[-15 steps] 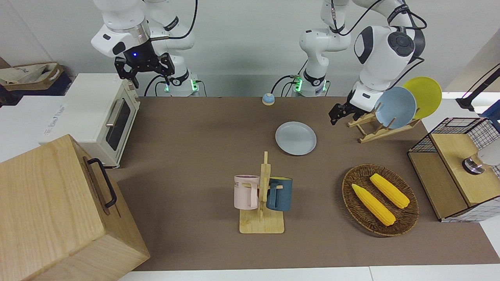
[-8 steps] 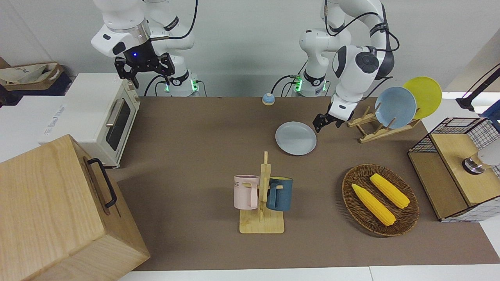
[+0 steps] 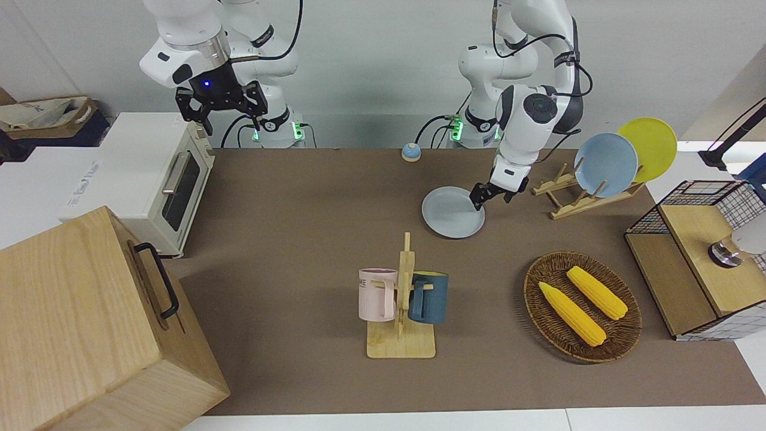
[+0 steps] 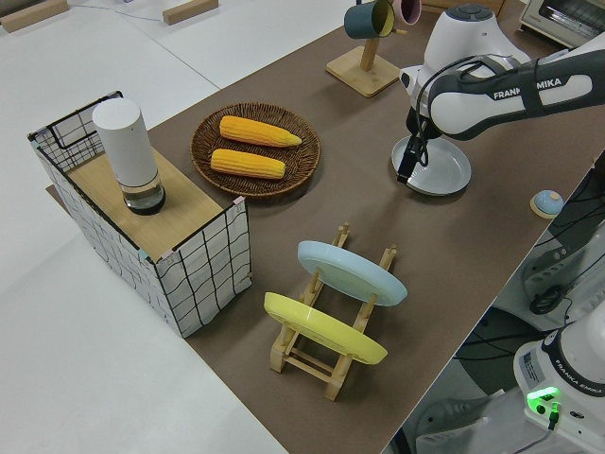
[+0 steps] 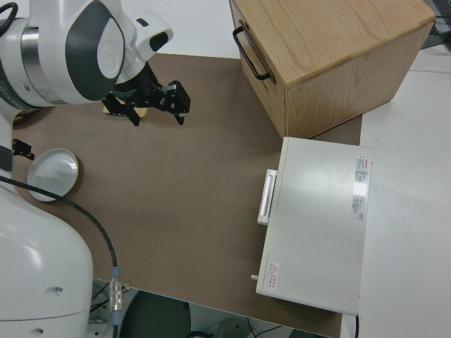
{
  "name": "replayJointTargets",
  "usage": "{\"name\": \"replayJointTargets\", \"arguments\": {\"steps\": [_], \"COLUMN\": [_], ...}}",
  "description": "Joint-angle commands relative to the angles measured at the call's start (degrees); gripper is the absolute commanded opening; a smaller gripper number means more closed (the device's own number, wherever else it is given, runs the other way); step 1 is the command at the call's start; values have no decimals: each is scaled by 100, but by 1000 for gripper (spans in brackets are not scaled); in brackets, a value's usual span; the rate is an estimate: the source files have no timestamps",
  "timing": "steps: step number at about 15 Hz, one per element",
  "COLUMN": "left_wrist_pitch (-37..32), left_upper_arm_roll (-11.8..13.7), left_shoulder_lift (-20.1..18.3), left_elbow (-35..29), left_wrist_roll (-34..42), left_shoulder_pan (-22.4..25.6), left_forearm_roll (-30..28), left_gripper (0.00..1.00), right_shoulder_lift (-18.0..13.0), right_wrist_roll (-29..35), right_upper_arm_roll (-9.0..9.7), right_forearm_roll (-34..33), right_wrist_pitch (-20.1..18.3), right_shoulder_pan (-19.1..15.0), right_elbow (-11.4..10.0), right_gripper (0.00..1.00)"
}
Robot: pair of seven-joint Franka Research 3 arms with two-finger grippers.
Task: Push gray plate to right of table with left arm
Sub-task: 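Move the left gripper down to the near edge of the gray plate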
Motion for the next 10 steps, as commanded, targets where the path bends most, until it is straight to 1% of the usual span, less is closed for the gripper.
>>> {"name": "replayJointTargets", "arguments": {"steps": [1,6,10], "left_wrist_pitch": [644,821,1189], "left_upper_arm_roll": [13,13,-22], "left_shoulder_lift": [-143,32,173], "left_elbow": [-586,-630,-788], "left_wrist_roll": [-127,-136,-347], "left_shoulder_pan": [-80,-124,-238], "left_forearm_roll": [116,116,116], "left_gripper": [993,987,968], "right_shoulder_lift": [-17,-17,-17], "right_wrist_roll": [74,74,74], "right_upper_arm_roll": [96,96,88], "right_forearm_roll": [25,25,33], "right_wrist_pitch": [-89,-89,-89], "right_shoulder_pan": [-113,-113,-113], "right_elbow": [50,50,50], "right_gripper": [983,983,983]}}
